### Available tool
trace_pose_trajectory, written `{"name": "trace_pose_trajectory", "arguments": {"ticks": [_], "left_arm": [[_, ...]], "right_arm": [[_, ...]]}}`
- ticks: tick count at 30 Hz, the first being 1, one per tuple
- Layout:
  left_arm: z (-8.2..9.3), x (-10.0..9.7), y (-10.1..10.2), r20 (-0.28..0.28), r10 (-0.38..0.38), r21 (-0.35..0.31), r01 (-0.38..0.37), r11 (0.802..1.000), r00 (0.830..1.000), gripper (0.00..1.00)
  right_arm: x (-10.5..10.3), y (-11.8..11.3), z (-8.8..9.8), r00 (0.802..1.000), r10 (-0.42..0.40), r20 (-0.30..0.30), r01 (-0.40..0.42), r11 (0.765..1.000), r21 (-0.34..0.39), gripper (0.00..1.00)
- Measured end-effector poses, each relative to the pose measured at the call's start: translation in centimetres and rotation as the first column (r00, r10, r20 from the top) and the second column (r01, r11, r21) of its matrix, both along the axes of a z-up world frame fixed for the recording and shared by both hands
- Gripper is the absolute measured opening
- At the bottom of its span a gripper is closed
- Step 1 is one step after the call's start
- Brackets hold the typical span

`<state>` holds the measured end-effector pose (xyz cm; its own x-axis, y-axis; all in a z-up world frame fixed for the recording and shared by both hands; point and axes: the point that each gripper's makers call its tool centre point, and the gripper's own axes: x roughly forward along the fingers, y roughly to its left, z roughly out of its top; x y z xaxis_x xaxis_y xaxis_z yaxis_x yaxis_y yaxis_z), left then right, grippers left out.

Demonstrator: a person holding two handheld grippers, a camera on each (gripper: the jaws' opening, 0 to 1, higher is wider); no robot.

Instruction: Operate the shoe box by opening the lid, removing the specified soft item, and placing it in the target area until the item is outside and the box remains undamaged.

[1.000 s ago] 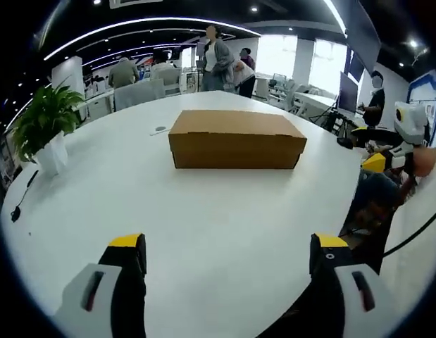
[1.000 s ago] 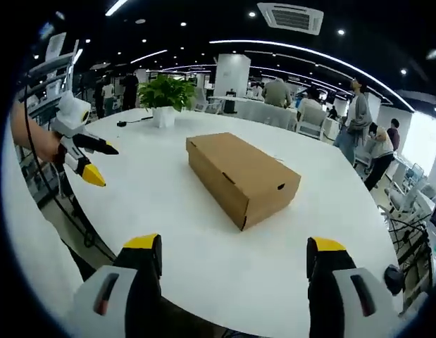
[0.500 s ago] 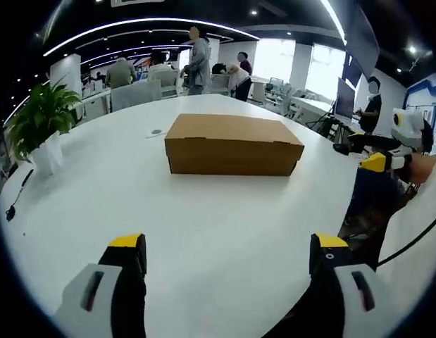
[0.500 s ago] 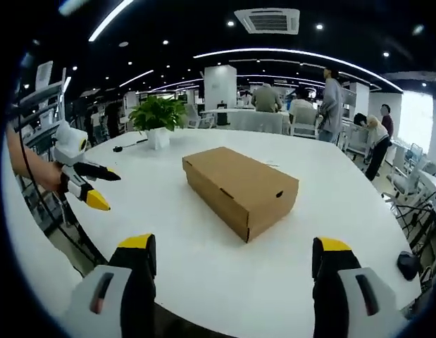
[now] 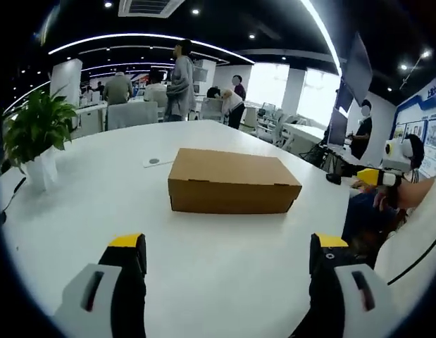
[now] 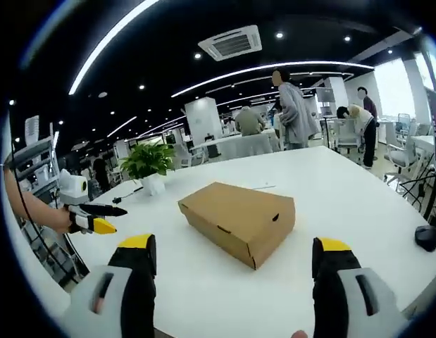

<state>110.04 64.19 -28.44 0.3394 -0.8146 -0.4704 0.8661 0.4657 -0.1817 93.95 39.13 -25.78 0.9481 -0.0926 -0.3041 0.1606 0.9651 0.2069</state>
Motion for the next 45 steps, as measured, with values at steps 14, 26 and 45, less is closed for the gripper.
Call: {"name": "trace_pose_trajectory", "arguments": {"ticks": [14,26,45], "left_arm": [[-0.6,1.4,-0.5,0.098,-0.033,-0.068,0.040,0.997,0.995,0.99],[-1.1,-0.3,-2.7,0.071,-0.100,-0.023,0.102,0.995,0.992,1.00],[-0.4,4.5,-4.4,0.082,0.008,-0.119,0.002,0.993,0.997,1.00]], "right_arm": [[1.3,0.5,0.5,0.996,0.065,-0.056,-0.080,0.943,-0.322,0.97],[1.6,0.3,1.2,0.995,0.089,-0.047,-0.100,0.938,-0.331,0.93],[1.5,0.7,-2.3,0.974,0.081,-0.211,-0.163,0.898,-0.409,1.00]]}}
